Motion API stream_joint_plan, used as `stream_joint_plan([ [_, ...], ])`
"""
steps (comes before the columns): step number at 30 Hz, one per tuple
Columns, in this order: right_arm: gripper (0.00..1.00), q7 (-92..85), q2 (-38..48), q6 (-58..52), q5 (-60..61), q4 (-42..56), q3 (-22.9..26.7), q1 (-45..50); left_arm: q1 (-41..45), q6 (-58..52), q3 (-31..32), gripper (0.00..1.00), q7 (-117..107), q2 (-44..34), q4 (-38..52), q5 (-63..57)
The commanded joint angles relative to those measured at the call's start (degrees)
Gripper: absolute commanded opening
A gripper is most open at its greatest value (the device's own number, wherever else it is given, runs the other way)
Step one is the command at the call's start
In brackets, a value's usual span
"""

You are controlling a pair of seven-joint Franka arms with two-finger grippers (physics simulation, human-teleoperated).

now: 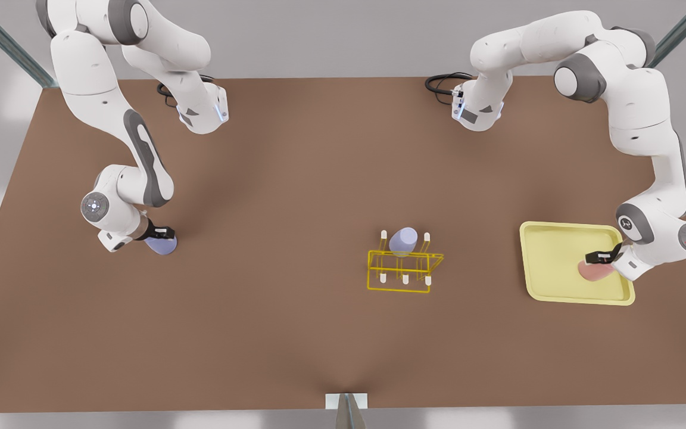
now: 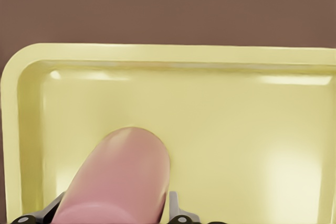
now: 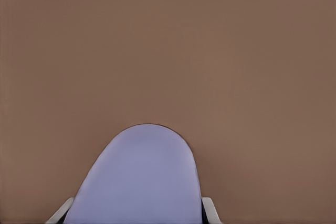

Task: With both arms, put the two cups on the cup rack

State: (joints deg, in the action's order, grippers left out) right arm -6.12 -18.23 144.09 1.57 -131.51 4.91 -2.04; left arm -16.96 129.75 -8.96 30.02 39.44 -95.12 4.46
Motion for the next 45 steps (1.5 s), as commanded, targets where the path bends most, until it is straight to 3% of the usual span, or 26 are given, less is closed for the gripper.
stream_joint_plan([
  [1,0.81,0.7,0.2,-0.3,-0.3,0.0,-0.1,0.1,0.0,0.7,0.0,0.92,-0.1,-0.1,0.0,0.2],
  [6,0.81,0.1,1.1,-5.7,2.5,3.5,-2.5,0.2,0.0,0.8,0.6,0.92,-0.1,0.1,0.0,0.2],
  [17,0.81,0.2,-0.1,-5.1,16.1,10.9,-18.5,0.9,0.0,0.8,0.8,0.88,-0.1,0.1,0.0,0.2],
  [32,0.81,0.8,-16.7,-6.8,30.0,42.0,-19.2,16.5,0.1,0.7,0.8,0.86,-1.0,-0.2,0.1,0.3],
  [38,0.81,0.8,-24.5,-7.4,33.8,53.2,-23.0,16.6,0.4,-0.5,0.8,0.86,-1.3,-1.1,0.1,0.3],
  [45,0.81,0.7,-28.7,-6.5,34.5,58.8,-27.3,16.5,1.8,-4.6,0.8,0.86,-4.0,-3.4,0.0,0.3],
])
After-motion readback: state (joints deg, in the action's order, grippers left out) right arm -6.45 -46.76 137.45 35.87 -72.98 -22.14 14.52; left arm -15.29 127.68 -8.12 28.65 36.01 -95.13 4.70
